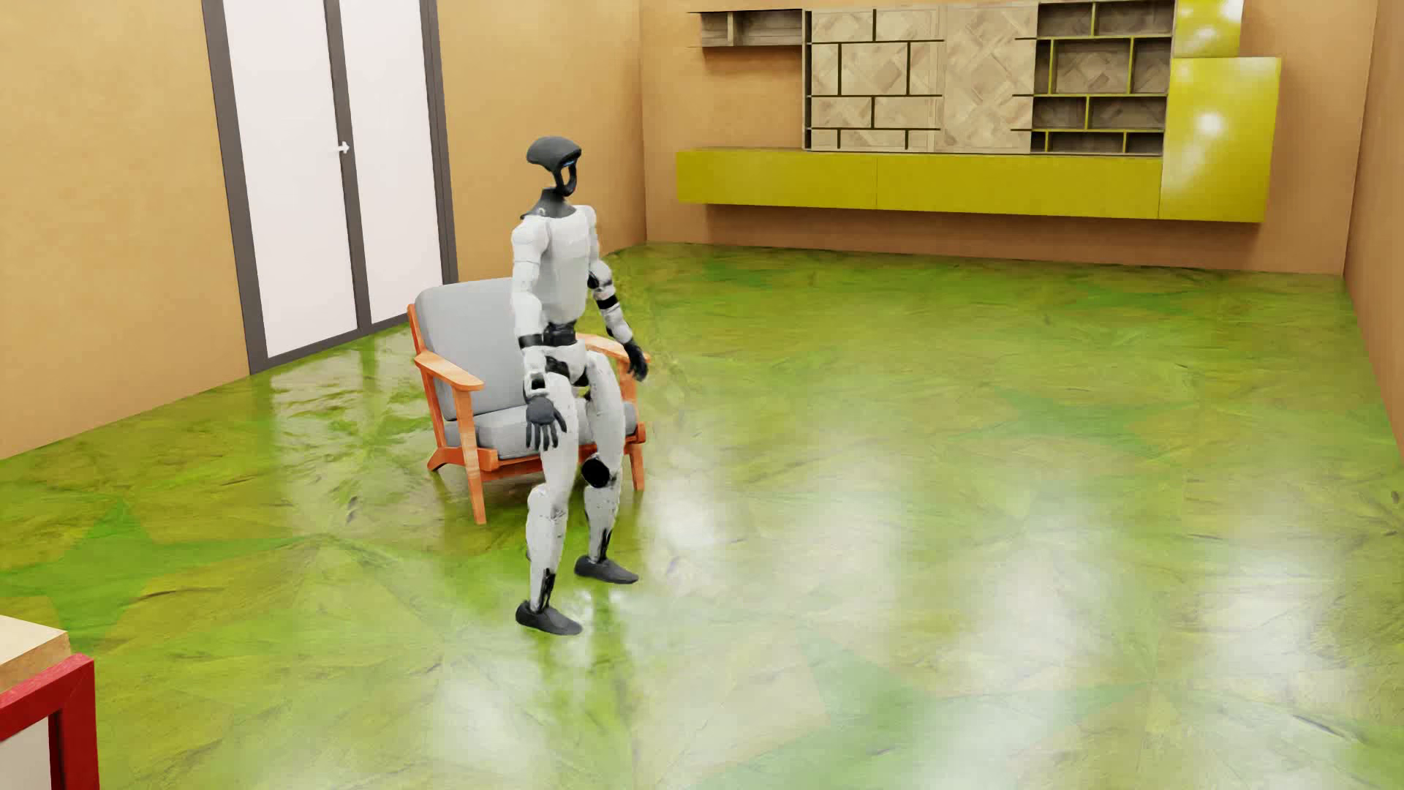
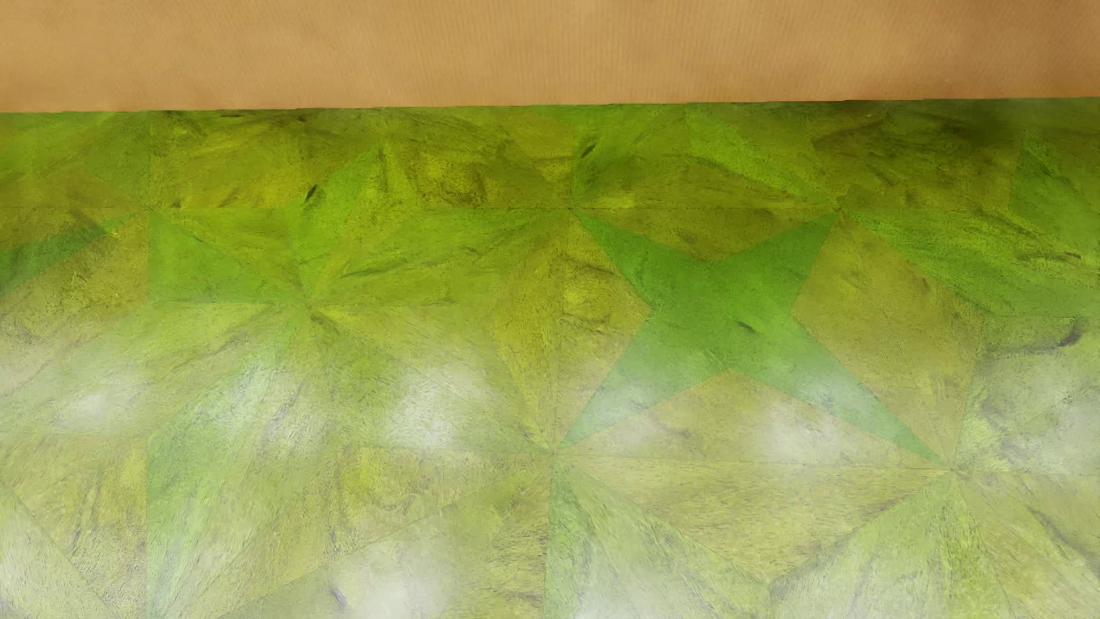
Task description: Sit down on the chair
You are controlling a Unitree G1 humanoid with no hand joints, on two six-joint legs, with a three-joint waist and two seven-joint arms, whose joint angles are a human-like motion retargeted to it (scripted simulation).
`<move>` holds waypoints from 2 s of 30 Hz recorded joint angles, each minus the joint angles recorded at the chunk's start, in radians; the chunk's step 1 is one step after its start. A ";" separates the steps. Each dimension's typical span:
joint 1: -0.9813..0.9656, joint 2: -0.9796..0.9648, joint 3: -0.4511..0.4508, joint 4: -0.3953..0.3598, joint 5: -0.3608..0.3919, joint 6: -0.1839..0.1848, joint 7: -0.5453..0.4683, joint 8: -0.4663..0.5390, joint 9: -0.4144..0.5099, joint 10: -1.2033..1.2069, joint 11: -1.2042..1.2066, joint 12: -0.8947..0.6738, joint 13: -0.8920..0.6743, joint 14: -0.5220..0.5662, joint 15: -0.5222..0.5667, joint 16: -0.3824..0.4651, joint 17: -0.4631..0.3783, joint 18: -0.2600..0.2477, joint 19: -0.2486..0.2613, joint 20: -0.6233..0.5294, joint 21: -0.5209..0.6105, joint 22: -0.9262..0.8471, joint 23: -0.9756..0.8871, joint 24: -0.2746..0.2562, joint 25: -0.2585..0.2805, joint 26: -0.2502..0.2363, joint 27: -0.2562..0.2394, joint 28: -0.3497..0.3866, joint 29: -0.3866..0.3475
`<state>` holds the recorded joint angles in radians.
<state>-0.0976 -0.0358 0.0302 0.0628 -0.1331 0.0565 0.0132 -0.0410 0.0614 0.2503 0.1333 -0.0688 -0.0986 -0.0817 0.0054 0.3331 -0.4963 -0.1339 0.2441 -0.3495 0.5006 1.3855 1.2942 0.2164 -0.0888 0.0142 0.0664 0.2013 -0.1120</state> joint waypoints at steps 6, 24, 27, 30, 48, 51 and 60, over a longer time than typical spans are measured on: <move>-0.003 0.005 -0.004 0.037 0.036 -0.003 -0.003 0.000 0.004 0.009 0.047 0.005 -0.001 0.015 -0.068 0.004 0.006 -0.011 -0.028 -0.004 -0.001 -0.006 -0.012 0.020 -0.012 0.009 -0.015 -0.023 0.000; -0.152 0.185 0.055 0.101 0.040 0.020 0.015 -0.195 0.076 0.112 0.001 0.004 0.054 0.052 -0.142 -0.004 -0.059 -0.019 -0.173 0.107 0.009 -0.046 -0.073 0.118 -0.074 -0.026 -0.060 -0.069 0.028; -0.149 0.247 0.055 0.113 0.039 0.018 0.076 -0.238 0.097 0.075 -0.010 0.002 0.035 0.030 -0.105 0.005 -0.052 0.016 -0.222 0.136 0.022 -0.045 -0.075 0.151 -0.094 -0.058 -0.075 -0.067 0.020; -0.167 0.259 0.063 0.034 0.007 0.013 0.040 -0.245 0.033 0.048 0.031 0.063 0.069 0.083 -0.147 0.006 -0.039 -0.012 -0.112 0.102 0.003 -0.080 -0.092 0.106 0.006 0.022 -0.060 -0.090 -0.067; 0.326 -0.313 -0.080 -0.133 0.128 -0.013 0.031 -0.032 0.106 -0.110 0.228 -0.018 0.074 -0.083 -0.105 0.072 -0.011 0.141 0.007 -0.106 -0.069 -0.172 -0.089 0.102 0.023 0.014 -0.041 -0.099 -0.009; 0.294 -0.236 -0.079 -0.102 0.149 0.015 0.064 -0.033 0.059 0.137 0.222 0.025 0.108 -0.122 -0.034 0.071 -0.018 0.092 -0.036 -0.067 -0.119 -0.173 -0.094 0.123 0.002 0.015 -0.037 -0.103 0.005; -0.222 0.008 0.033 0.091 0.061 0.020 -0.057 -0.030 0.089 0.584 0.155 0.037 0.065 0.036 -0.063 0.066 -0.015 0.007 -0.082 -0.024 -0.055 -0.150 -0.153 0.164 -0.012 0.030 -0.065 -0.103 -0.041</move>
<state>-0.3199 -0.0274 0.0631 0.1541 -0.0722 0.0764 -0.0443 -0.0714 0.1509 0.8344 0.2888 -0.0322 -0.0335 -0.0455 -0.0571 0.3988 -0.5113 -0.1272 0.1626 -0.3734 0.4453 1.2351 1.1410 0.3801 -0.1008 0.0439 0.0010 0.0985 -0.1530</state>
